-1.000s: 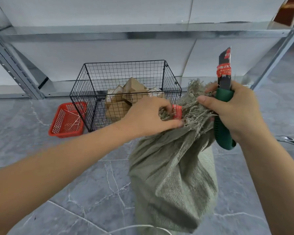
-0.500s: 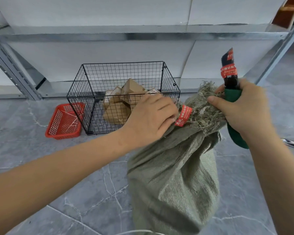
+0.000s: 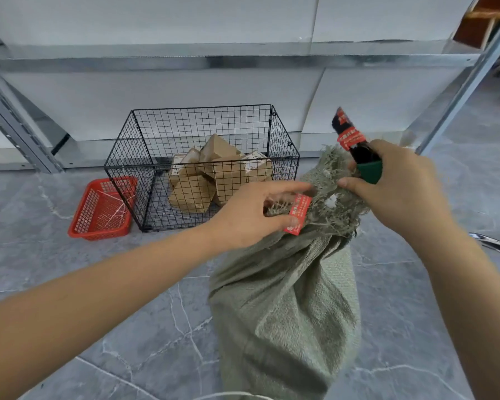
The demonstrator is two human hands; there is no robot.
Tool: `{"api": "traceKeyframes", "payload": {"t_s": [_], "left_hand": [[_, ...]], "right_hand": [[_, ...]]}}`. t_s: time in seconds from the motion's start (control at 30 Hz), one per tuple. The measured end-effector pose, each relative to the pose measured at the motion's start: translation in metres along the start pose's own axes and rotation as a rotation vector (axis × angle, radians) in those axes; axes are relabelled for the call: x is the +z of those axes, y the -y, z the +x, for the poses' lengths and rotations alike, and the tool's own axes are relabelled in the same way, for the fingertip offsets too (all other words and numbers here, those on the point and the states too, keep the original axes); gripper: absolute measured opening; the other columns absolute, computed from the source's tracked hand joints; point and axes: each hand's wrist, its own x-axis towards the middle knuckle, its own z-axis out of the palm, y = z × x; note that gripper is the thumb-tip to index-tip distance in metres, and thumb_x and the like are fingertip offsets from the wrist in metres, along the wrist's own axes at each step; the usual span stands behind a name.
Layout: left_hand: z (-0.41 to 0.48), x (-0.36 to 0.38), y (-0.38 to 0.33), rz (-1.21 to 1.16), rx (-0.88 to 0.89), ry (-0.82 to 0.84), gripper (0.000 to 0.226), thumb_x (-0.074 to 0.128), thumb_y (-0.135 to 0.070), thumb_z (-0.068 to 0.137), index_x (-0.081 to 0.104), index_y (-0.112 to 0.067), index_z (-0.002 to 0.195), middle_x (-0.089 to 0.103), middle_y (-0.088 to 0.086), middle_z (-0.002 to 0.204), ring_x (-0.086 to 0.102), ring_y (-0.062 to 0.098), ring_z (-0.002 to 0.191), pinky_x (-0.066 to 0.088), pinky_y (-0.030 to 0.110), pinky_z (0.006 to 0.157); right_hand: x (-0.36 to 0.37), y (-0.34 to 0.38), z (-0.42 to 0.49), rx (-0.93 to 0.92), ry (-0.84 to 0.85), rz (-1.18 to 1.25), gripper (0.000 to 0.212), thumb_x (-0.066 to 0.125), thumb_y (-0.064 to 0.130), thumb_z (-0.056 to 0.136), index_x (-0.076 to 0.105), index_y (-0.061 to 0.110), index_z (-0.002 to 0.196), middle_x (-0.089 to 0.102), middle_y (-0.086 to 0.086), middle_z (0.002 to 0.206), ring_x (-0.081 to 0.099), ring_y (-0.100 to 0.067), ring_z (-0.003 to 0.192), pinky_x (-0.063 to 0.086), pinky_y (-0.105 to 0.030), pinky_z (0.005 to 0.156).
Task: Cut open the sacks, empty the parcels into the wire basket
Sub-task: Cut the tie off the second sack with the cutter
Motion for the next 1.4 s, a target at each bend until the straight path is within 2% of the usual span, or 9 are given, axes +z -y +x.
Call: {"api": "traceKeyframes", "payload": {"t_s": [0.1, 0.2, 0.3, 0.4, 0.53, 0.87, 1.1, 1.27, 1.4], "left_hand": [[-0.001, 0.001, 0.005, -0.066, -0.005, -0.077, 0.052, 0.072, -0.015, 0.077, 0.051, -0.038, 0.117, 0.058, -0.019, 0.116, 0.055, -0.005, 0.108, 0.036, 0.023, 0.104], [0.000, 0.001, 0.006, -0.093, -0.008, -0.091, 0.055, 0.074, -0.014, 0.074, 0.051, -0.041, 0.116, 0.062, -0.018, 0.110, 0.056, -0.009, 0.105, 0.038, 0.017, 0.100], [0.000, -0.002, 0.004, -0.109, 0.010, -0.097, 0.052, 0.078, -0.016, 0.070, 0.053, -0.048, 0.103, 0.062, -0.028, 0.097, 0.056, -0.016, 0.096, 0.041, 0.010, 0.092], [0.000, -0.006, 0.003, -0.099, 0.022, -0.123, 0.052, 0.079, -0.014, 0.069, 0.054, -0.046, 0.101, 0.061, -0.029, 0.093, 0.056, -0.019, 0.091, 0.040, 0.003, 0.088], [-0.002, -0.010, 0.003, -0.099, 0.017, -0.131, 0.053, 0.078, -0.013, 0.069, 0.052, -0.046, 0.101, 0.056, -0.032, 0.096, 0.051, -0.026, 0.091, 0.037, -0.005, 0.082], [-0.003, -0.011, 0.000, -0.044, 0.014, -0.122, 0.058, 0.078, -0.017, 0.069, 0.047, -0.051, 0.104, 0.053, -0.033, 0.097, 0.047, -0.031, 0.089, 0.041, 0.007, 0.083], [-0.005, -0.015, -0.001, -0.054, 0.022, -0.137, 0.060, 0.078, -0.017, 0.069, 0.046, -0.050, 0.106, 0.051, -0.038, 0.100, 0.049, -0.028, 0.092, 0.043, 0.014, 0.085], [-0.005, -0.015, -0.001, -0.079, 0.031, -0.143, 0.059, 0.079, -0.016, 0.068, 0.047, -0.047, 0.108, 0.052, -0.036, 0.102, 0.050, -0.027, 0.093, 0.041, 0.012, 0.085], [-0.007, -0.018, 0.000, -0.111, 0.024, -0.157, 0.057, 0.079, -0.017, 0.068, 0.048, -0.048, 0.105, 0.053, -0.035, 0.103, 0.052, -0.024, 0.095, 0.041, 0.005, 0.082]], "right_hand": [[-0.010, 0.003, 0.000, -0.099, -0.025, -0.175, 0.034, 0.054, 0.044, 0.085, 0.050, 0.012, 0.098, 0.044, -0.003, 0.081, 0.043, -0.025, 0.072, 0.031, -0.031, 0.061], [-0.026, 0.013, -0.008, -0.276, 0.087, -0.132, 0.025, 0.038, 0.042, 0.086, 0.043, 0.020, 0.095, 0.040, 0.002, 0.082, 0.040, -0.019, 0.065, 0.028, -0.033, 0.055], [-0.033, 0.018, -0.010, -0.387, 0.377, -0.184, 0.013, 0.038, 0.042, 0.083, 0.044, 0.030, 0.081, 0.048, 0.009, 0.074, 0.047, -0.009, 0.067, 0.040, -0.034, 0.058], [-0.031, 0.014, -0.009, -0.372, 0.492, -0.440, 0.013, 0.043, 0.044, 0.087, 0.054, 0.037, 0.088, 0.057, 0.011, 0.085, 0.055, -0.013, 0.079, 0.051, -0.035, 0.068], [-0.026, 0.007, -0.012, -0.361, 0.448, -0.497, 0.012, 0.047, 0.044, 0.090, 0.057, 0.039, 0.096, 0.058, 0.013, 0.093, 0.057, -0.013, 0.087, 0.050, -0.030, 0.068], [-0.019, 0.007, -0.017, -0.351, 0.301, -0.457, 0.015, 0.046, 0.045, 0.090, 0.056, 0.037, 0.097, 0.052, 0.010, 0.092, 0.055, -0.017, 0.085, 0.042, -0.026, 0.058], [-0.038, 0.010, -0.023, -0.345, 0.225, -0.448, 0.013, 0.048, 0.045, 0.078, 0.055, 0.035, 0.076, 0.042, 0.013, 0.067, 0.043, -0.017, 0.062, 0.020, -0.017, 0.047], [-0.033, 0.015, -0.018, -0.367, 0.244, -0.483, 0.015, 0.046, 0.047, 0.085, 0.055, 0.035, 0.090, 0.050, 0.010, 0.084, 0.053, -0.018, 0.083, 0.033, -0.025, 0.054], [-0.031, 0.011, -0.019, -0.339, 0.289, -0.522, 0.015, 0.046, 0.045, 0.087, 0.055, 0.036, 0.094, 0.044, 0.011, 0.081, 0.050, -0.015, 0.083, 0.039, -0.027, 0.057]]}}
